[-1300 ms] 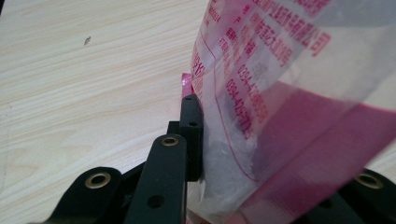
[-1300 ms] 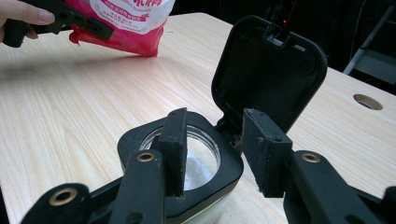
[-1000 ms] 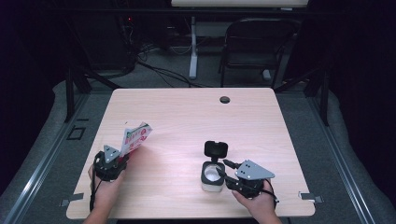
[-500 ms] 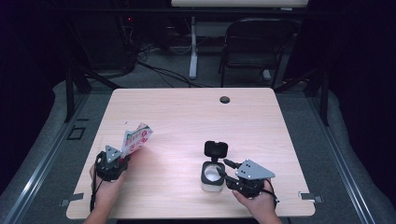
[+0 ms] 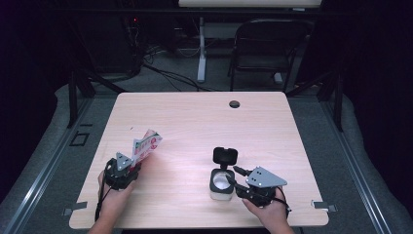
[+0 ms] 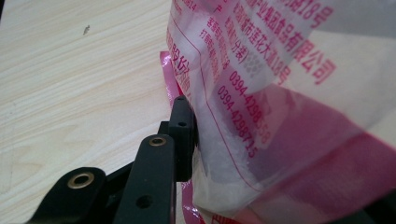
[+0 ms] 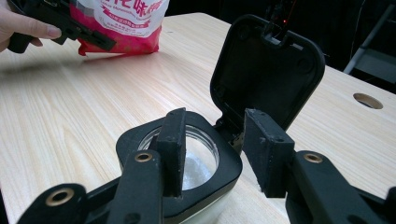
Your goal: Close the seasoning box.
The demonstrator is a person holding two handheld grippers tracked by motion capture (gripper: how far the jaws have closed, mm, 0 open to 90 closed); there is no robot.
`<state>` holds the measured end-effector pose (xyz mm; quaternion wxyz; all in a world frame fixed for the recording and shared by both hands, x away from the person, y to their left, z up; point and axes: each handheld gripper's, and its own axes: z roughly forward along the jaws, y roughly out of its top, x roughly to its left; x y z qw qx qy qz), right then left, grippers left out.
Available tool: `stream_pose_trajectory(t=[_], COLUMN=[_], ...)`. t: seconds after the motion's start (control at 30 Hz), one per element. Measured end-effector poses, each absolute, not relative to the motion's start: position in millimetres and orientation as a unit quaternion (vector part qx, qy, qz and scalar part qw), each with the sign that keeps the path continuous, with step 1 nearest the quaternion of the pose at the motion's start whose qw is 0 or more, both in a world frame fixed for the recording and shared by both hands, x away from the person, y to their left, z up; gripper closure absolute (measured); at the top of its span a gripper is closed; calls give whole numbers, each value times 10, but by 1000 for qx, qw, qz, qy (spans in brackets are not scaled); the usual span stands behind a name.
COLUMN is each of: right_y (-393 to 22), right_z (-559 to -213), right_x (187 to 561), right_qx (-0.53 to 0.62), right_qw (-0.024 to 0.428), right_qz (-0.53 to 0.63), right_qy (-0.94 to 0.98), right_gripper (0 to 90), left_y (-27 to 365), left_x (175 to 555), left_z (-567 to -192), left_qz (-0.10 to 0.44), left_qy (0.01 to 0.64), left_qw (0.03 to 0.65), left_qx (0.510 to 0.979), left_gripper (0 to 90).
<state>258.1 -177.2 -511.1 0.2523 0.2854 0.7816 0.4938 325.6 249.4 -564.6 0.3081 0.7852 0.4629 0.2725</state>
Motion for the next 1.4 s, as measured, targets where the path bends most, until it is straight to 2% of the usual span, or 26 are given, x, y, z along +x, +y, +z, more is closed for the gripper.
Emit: stream_pose_trajectory(t=[0.2,0.37,0.8,1.23,1.4], right_y=[-1771,-1767,-1770,-1776,-1782], right_z=[-5112,-5118,-5116,-5114,-5113], right_x=[2583,2581,2582,2579,2579], right_qx=[286,286,288,289,291], right_qw=[252,251,253,252,253], right_qz=[494,492,495,492,495], right_qy=[781,783,780,781,779], right_gripper=[594,592,590,588,588], left_y=[2496,2497,2468,2357,2298], left_x=[3263,3270,3253,3185,3152], left_z=[-5658,-5677,-5680,-5699,-5705], left_qz=[261,251,251,244,252], left_qy=[462,463,453,419,404], left_qw=[314,318,325,317,303], left_qx=[787,788,792,815,826], left_gripper=[686,631,565,385,355])
